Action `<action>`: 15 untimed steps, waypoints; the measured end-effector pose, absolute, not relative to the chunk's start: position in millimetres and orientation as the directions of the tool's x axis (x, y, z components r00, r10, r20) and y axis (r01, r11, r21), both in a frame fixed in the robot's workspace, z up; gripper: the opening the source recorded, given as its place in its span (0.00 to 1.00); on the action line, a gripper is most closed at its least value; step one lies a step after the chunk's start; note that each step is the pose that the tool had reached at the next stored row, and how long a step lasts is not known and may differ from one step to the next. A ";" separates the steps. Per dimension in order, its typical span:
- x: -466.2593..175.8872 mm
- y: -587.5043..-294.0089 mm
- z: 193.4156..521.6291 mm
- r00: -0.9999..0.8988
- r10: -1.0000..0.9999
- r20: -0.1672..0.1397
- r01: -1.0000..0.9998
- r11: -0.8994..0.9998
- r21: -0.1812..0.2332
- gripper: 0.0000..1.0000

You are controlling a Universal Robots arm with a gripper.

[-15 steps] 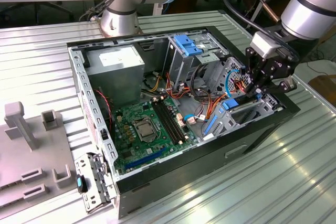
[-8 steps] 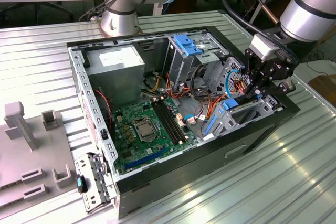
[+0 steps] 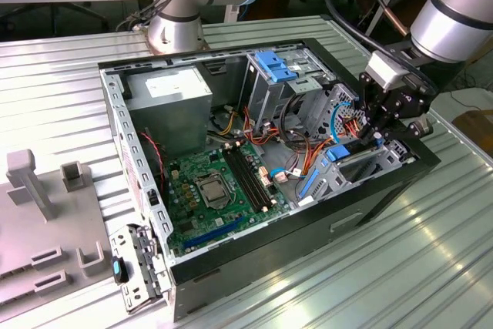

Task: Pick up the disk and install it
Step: 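Insert the first disk wire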

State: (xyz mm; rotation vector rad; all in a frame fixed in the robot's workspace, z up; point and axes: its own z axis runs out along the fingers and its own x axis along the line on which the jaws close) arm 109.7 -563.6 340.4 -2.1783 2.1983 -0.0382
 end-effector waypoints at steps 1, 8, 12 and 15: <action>109.7 -563.6 340.4 -0.009 -1.000 -0.016 -0.999 0.010 -0.050 0.16; 109.7 -563.6 351.5 -0.009 -1.000 -0.017 -0.999 0.010 -0.050 0.24; 109.7 -563.6 351.7 -0.009 -1.000 -0.016 -0.999 0.010 -0.050 0.16; 109.7 -563.6 351.7 -0.009 -1.000 -0.016 -0.999 0.010 -0.050 0.11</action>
